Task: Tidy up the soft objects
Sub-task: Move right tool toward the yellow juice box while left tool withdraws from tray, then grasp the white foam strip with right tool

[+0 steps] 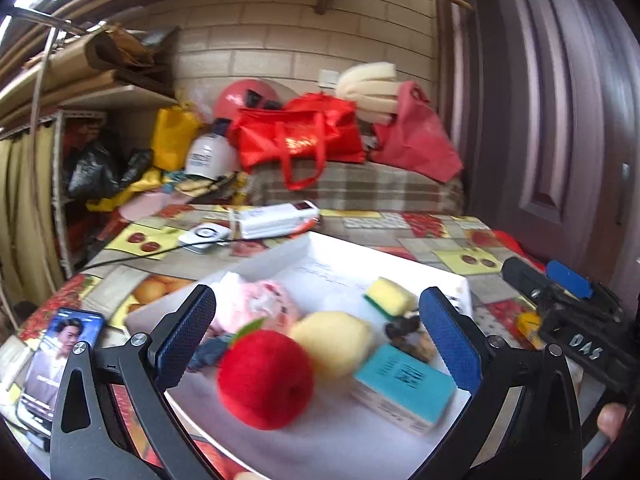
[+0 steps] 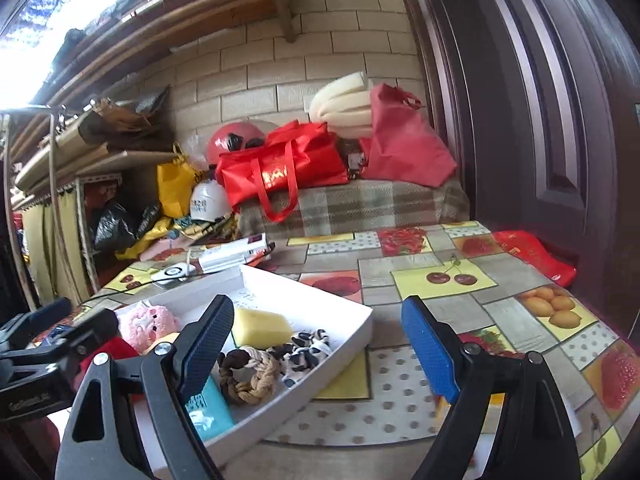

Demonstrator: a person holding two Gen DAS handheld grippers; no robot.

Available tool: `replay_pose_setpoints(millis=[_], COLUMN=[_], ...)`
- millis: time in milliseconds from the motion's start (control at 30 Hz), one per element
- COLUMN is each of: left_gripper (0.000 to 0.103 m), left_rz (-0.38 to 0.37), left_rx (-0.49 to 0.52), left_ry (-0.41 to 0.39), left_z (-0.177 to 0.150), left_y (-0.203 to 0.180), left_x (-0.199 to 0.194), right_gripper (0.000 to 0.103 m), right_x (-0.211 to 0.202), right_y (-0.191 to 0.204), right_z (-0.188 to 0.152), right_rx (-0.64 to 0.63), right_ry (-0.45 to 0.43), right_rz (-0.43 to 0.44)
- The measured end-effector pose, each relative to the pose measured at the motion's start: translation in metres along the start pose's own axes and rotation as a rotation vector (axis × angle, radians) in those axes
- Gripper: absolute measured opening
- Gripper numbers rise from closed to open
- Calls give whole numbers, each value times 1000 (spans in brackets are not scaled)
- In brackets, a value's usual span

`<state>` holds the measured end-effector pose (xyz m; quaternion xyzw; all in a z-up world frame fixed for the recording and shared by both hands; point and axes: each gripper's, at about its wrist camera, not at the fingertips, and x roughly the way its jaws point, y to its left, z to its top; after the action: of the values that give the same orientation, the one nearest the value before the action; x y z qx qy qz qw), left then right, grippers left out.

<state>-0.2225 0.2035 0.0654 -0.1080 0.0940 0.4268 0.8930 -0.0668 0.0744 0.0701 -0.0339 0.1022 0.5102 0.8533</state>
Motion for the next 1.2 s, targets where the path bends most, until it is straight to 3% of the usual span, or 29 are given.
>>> replay_pose_setpoints(millis=[133, 233, 367, 467, 567, 733, 867, 1033, 1200], left_gripper=[103, 103, 103, 103, 103, 103, 103, 103, 103], left_rz=[-87, -142, -207, -221, -227, -218, -200, -198, -216], left_rx=[40, 61, 101, 130, 147, 146, 150, 155, 173], left_ry=[8, 18, 26, 31, 41, 43, 39, 37, 44], left_z=[-1, -3, -4, -5, -5, -6, -7, -8, -9], left_y=[-12, -22, -35, -43, -49, -52, -53, -53, -59], left_x=[-2, -3, -6, -7, -6, -6, -6, -8, -10], right_gripper=[86, 87, 87, 87, 87, 87, 87, 87, 87], right_x=[-25, -29, -14, 20, 53, 71, 73, 24, -34], right_y=[-21, -46, -113, -169, -190, -180, -159, -175, -184], right_z=[3, 8, 15, 14, 0, -9, -26, -37, -49], right_rx=[-37, -85, -29, 2, -60, -129, -324, -242, -99], right_ry=[-64, -48, 90, 293, 457, 518, 600, 667, 702], right_rz=[3, -44, -182, -335, -362, -288, -274, -181, -23])
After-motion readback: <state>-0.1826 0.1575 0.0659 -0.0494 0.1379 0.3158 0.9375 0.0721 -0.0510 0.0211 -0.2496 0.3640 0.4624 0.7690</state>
